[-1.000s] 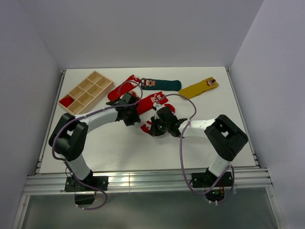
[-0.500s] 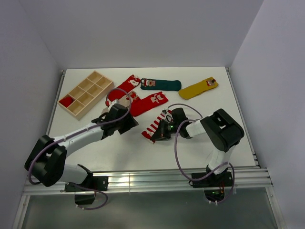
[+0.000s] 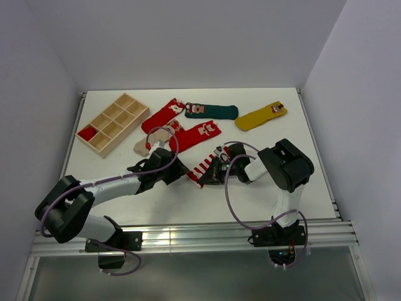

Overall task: Roll the socks
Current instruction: Roll the sock at the center of the board.

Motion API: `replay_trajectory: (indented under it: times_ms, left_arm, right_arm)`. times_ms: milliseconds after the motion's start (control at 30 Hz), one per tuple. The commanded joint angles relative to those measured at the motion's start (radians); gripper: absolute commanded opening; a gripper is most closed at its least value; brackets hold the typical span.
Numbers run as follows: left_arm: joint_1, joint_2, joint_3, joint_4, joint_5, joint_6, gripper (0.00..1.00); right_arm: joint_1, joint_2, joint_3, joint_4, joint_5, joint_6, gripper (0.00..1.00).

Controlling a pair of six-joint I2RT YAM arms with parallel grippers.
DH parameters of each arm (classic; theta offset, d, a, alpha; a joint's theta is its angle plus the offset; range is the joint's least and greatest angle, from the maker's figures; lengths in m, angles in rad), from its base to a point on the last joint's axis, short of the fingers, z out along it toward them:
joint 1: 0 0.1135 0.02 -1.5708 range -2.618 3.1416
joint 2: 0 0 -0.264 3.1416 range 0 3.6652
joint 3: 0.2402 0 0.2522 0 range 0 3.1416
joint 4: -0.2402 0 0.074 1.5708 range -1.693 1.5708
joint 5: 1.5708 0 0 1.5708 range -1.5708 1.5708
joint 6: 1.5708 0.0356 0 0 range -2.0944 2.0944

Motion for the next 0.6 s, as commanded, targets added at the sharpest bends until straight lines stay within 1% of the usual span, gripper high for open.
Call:
replay_trajectory:
  times_ms: [0, 100, 233, 567]
  left_arm:
    - [-0.009, 0.033, 0.02, 0.095, -0.003, -0.027, 0.59]
    - [-0.011, 0.078, 0.037, 0.081, -0.001, -0.024, 0.57]
    - [-0.012, 0.119, 0.033, 0.104, 0.011, -0.038, 0.56]
    - [-0.016, 0.172, 0.046, 0.106, 0.024, -0.035, 0.49]
  right_arm:
    - [-0.007, 0.04, -0.017, -0.007, 0.048, 0.007, 0.0]
    - [-0.01, 0.051, -0.019, 0.013, 0.042, 0.023, 0.0]
    - [-0.016, 0.065, -0.02, 0.035, 0.037, 0.041, 0.0]
    - [-0.031, 0.1, -0.039, 0.101, 0.034, 0.082, 0.0]
